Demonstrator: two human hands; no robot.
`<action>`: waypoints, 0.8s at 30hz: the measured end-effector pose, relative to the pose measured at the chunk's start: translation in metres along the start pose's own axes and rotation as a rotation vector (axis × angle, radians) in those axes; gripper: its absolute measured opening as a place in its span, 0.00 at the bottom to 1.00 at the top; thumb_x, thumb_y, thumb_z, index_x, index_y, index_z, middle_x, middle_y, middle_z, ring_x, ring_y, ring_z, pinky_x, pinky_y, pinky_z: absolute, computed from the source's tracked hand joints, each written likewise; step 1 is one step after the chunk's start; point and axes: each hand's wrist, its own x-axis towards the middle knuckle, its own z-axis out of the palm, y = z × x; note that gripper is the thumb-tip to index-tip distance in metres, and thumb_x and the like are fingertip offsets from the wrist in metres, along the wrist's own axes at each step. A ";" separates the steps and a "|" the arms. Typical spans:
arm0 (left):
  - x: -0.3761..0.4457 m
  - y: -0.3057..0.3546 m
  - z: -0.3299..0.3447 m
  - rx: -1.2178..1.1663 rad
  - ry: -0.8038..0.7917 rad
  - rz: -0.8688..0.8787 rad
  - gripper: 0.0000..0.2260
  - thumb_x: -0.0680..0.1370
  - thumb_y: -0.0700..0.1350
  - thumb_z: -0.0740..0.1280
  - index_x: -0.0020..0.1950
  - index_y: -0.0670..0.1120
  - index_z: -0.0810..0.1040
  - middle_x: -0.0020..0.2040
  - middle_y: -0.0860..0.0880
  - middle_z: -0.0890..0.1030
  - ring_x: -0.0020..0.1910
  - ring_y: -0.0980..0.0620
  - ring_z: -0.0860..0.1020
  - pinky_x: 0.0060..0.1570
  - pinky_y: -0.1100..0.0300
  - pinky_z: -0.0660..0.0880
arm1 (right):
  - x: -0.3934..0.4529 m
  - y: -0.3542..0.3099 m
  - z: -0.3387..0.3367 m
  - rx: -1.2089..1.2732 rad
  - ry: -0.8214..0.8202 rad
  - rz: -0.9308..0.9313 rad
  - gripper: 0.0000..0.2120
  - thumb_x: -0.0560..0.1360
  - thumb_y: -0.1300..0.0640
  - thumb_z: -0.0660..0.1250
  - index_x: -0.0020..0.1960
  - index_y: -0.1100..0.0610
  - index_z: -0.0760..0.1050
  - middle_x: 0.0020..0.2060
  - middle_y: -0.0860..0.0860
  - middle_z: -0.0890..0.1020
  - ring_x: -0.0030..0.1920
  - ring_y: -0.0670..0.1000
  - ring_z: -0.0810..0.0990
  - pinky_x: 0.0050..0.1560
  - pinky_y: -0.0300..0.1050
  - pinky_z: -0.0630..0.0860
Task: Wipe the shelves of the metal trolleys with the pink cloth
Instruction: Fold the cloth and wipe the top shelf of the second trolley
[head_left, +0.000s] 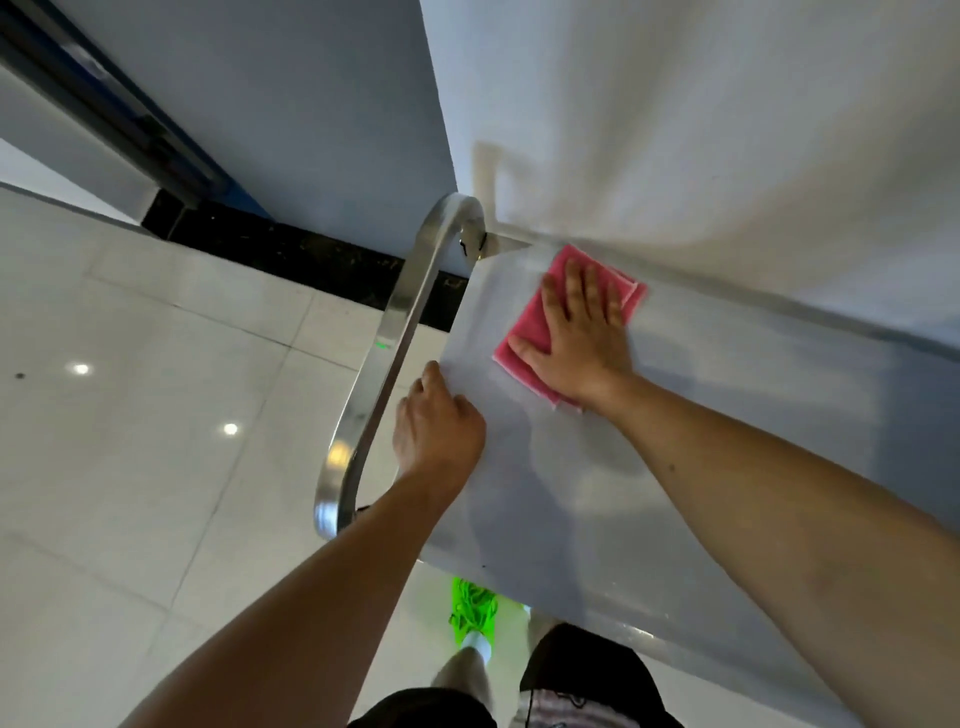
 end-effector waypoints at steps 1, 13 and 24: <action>0.001 -0.001 0.000 0.000 0.003 -0.004 0.23 0.80 0.45 0.59 0.76 0.46 0.64 0.66 0.42 0.77 0.63 0.40 0.75 0.61 0.45 0.72 | 0.006 -0.001 -0.003 -0.004 -0.005 -0.034 0.46 0.74 0.26 0.40 0.83 0.52 0.37 0.81 0.57 0.34 0.80 0.60 0.32 0.79 0.59 0.32; 0.002 0.009 -0.009 -0.013 -0.049 0.043 0.20 0.86 0.52 0.48 0.76 0.46 0.63 0.75 0.40 0.68 0.64 0.36 0.75 0.61 0.47 0.72 | 0.004 -0.037 0.006 -0.061 0.022 -0.322 0.33 0.84 0.40 0.46 0.83 0.50 0.38 0.83 0.52 0.43 0.82 0.56 0.38 0.80 0.59 0.36; -0.004 0.002 -0.021 -0.293 -0.275 -0.151 0.30 0.80 0.69 0.41 0.81 0.61 0.53 0.78 0.39 0.61 0.77 0.34 0.60 0.73 0.32 0.58 | -0.123 -0.088 0.055 0.064 -0.056 -0.333 0.31 0.84 0.38 0.43 0.84 0.49 0.47 0.83 0.51 0.52 0.82 0.54 0.40 0.80 0.58 0.35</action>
